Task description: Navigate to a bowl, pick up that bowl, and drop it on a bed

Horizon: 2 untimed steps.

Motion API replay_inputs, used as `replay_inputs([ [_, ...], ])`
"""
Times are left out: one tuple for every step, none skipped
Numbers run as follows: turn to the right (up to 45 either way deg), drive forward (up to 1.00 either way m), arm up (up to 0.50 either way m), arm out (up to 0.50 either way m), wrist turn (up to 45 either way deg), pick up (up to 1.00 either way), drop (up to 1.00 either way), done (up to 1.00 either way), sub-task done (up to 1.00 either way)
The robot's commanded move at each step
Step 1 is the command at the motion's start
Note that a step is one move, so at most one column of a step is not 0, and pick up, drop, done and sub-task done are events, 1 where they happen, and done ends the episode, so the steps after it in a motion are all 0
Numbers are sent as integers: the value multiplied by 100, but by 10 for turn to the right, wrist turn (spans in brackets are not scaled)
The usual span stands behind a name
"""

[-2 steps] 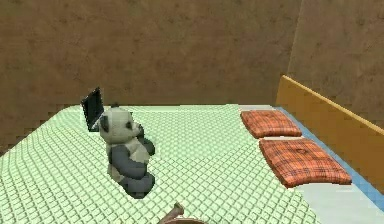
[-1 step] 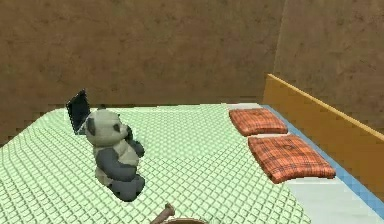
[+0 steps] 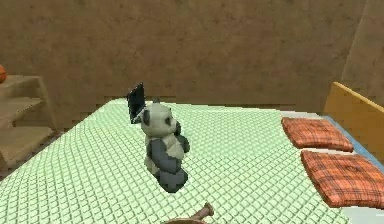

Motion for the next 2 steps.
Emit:
replay_inputs([
  [-450, 0, 0, 0, 0, 0, 0, 0, 0],
  [-300, 0, 0, 0, 0, 0, 0, 0, 0],
])
